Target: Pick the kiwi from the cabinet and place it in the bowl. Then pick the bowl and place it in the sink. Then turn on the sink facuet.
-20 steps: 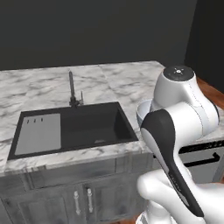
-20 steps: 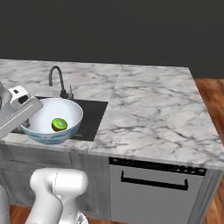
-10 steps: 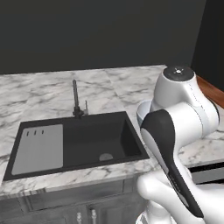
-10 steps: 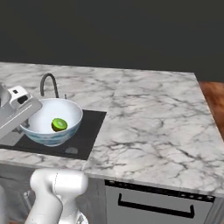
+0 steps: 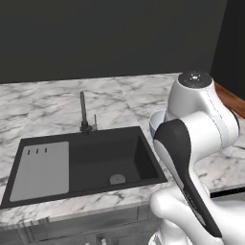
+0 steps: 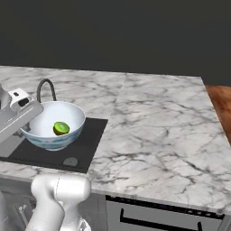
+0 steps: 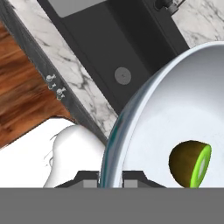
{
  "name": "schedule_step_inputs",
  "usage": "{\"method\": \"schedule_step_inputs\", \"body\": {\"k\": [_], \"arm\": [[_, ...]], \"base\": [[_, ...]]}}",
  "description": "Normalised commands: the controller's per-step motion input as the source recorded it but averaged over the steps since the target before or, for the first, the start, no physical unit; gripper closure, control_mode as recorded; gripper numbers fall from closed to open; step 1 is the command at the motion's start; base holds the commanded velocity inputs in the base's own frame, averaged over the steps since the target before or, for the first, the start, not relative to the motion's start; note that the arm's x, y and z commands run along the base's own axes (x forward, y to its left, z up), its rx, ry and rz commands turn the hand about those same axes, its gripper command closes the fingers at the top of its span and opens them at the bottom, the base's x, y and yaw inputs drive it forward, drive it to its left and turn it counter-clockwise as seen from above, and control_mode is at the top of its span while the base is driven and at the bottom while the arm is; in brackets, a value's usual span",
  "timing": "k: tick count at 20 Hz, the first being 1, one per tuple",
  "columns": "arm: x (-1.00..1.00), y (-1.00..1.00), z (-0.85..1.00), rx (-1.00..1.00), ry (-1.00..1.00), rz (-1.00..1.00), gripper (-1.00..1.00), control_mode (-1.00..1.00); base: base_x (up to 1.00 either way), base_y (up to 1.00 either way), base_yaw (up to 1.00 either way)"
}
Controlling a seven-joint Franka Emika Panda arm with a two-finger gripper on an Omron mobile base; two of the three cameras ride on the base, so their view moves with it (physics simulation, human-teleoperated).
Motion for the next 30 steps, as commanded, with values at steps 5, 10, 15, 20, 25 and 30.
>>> {"method": "schedule_step_inputs", "body": {"k": [5, 10, 15, 20, 25, 30], "arm": [[0.00, 0.00, 0.00, 0.00, 0.00, 0.00, 1.00, 1.00], [0.18, 0.00, -0.23, 0.00, 0.07, 0.18, 1.00, -1.00], [0.69, 0.00, -0.59, 0.00, 0.07, 0.53, 1.00, -1.00], [0.58, 0.11, -0.59, 0.00, 0.01, 0.53, 1.00, -1.00], [0.89, 0.10, -0.70, 0.00, 0.02, 0.52, 1.00, -1.00], [0.51, 0.24, -0.36, 0.00, 0.20, 0.42, 1.00, -1.00]], "base": [[0.18, 0.00, 0.02], [0.00, 0.00, 0.00], [0.00, 0.00, 0.00], [0.00, 0.00, 0.00], [0.00, 0.00, 0.00], [0.00, 0.00, 0.00]]}}
